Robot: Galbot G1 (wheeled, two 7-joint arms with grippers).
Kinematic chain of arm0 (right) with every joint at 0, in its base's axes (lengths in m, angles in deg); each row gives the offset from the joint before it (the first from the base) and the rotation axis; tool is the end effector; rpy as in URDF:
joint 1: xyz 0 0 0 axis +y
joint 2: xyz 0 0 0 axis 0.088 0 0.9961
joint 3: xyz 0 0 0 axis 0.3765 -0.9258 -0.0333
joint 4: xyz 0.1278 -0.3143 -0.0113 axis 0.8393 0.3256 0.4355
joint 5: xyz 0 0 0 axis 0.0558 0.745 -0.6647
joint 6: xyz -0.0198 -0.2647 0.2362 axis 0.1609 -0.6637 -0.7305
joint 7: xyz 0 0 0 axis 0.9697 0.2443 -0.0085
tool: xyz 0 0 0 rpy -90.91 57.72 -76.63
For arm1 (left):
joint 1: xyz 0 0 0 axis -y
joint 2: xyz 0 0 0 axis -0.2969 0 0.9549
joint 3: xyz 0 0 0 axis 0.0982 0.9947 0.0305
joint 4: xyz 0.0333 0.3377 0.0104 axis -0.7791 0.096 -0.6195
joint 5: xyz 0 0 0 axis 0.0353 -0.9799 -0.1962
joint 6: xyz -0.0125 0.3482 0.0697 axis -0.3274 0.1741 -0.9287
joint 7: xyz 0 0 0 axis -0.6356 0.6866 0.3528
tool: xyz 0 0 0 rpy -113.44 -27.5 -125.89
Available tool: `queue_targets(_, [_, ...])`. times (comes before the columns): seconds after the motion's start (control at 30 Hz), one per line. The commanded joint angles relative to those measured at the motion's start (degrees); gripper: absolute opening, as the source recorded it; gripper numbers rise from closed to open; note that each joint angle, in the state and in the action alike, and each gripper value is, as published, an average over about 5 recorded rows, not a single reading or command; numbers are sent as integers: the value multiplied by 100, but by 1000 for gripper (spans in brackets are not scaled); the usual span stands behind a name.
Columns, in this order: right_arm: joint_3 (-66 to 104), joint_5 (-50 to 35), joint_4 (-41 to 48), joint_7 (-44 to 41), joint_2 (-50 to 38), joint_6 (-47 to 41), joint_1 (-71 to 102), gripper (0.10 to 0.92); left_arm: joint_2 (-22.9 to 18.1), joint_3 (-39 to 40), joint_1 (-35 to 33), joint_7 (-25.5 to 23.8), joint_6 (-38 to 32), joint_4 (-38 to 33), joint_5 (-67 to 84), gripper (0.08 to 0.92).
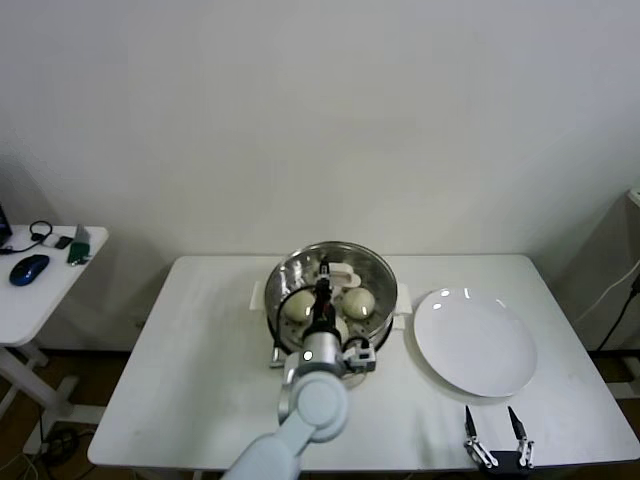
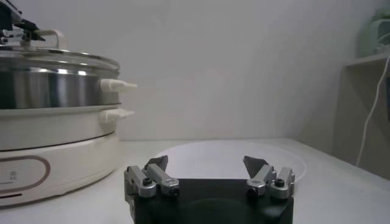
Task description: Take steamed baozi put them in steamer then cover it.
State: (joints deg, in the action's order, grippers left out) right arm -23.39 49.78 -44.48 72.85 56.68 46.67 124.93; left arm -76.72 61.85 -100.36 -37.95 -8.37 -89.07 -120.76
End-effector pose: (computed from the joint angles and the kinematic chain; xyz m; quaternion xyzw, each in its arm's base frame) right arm 0.0772 -0.1035 -0.4552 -0.0134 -0.9998 -0.0075 0.0128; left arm 0.2979 -0.1908 -0.2628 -0.0055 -0.7138 -0.7004 0.0046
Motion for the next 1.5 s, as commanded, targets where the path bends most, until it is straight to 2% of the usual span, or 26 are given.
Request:
queue_targets(0.03, [0,3,9,-18,11,24,17,823,42,-59,-50,37,1,89,-2,142])
queue_targets(0.6, [-5,2,-12,-6,43,-7,17,823,130,-77,-154,119,-21,-1,312,142])
queue_targets(0.7, [-10,0,-11,-3,40,-21,17,823,201,-33,-133,107,-18,-108,413,178])
queue_targets(0.9, [-25,-48,-32,55,34,-112,33,823,436,91,14,-19,35,-570,948,346])
queue_targets(1.1, [-53,-75,-122,300,-8,-310,87,823,960,228,-44,-30,81,-1258,2025,520])
queue_targets(1.27, [-64,51,-309,470,-13,-474,136,823,1458,-3,-538,587,-304,-1793,3291,667])
queue_targets(1.4, [-99,32,-447,512,-47,-511,161,823,1701,-701,-1299,1146,-963,-2161,4097,773])
queue_targets(1.5, [-156,53,-471,588,-48,-522,138,823,1781,-1267,-1875,1652,-1634,-2367,4990,814])
